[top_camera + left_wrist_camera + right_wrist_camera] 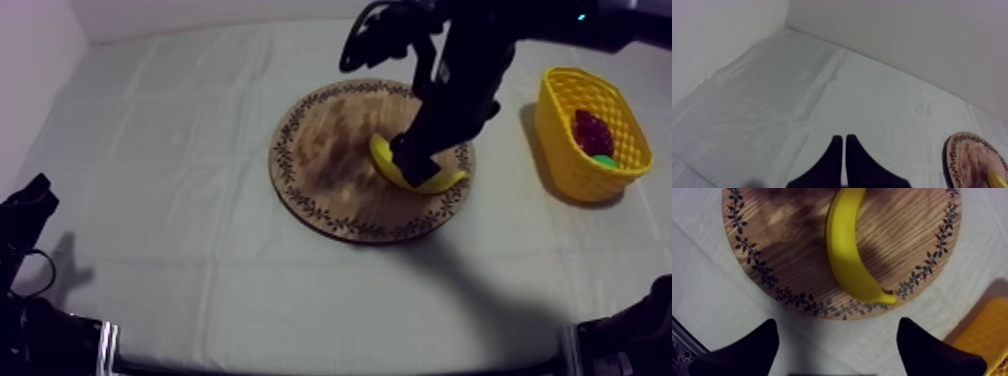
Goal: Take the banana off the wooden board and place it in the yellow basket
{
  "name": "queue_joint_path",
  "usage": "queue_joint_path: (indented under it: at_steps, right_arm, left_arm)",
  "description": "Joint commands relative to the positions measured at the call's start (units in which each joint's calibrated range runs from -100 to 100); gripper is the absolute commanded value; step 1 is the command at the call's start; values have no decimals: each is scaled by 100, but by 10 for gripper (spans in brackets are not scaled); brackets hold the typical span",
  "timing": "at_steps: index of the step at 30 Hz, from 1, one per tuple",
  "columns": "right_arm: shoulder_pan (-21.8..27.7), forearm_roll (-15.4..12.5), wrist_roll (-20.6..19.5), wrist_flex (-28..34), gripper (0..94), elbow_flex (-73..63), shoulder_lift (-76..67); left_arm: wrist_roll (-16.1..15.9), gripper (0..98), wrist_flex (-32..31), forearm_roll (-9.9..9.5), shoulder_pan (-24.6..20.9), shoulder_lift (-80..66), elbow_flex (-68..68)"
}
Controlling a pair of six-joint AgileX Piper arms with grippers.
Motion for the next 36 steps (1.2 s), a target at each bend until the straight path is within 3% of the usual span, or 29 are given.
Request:
queue_joint_path:
  at_steps: [1, 15, 26, 31, 36]
  right_arm:
    - [-23, 28, -16, -169, 869, 21, 271]
    - [-56, 181, -53, -1060, 872, -283, 1548]
    - [57, 350, 14, -1386, 814, -758, 2062]
    - [65, 388, 93, -1534, 715, -731, 2183]
    - [70, 403, 137, -1597, 491, -690, 2246]
  left_arm:
    - [0, 1, -1, 2, 1, 0, 3]
    - [0, 1, -1, 2, 1, 0, 3]
    - [0, 1, -1, 2, 1, 0, 3]
    - [0, 1, -1, 2, 1, 0, 3]
    - [0, 1, -1, 2, 1, 0, 3]
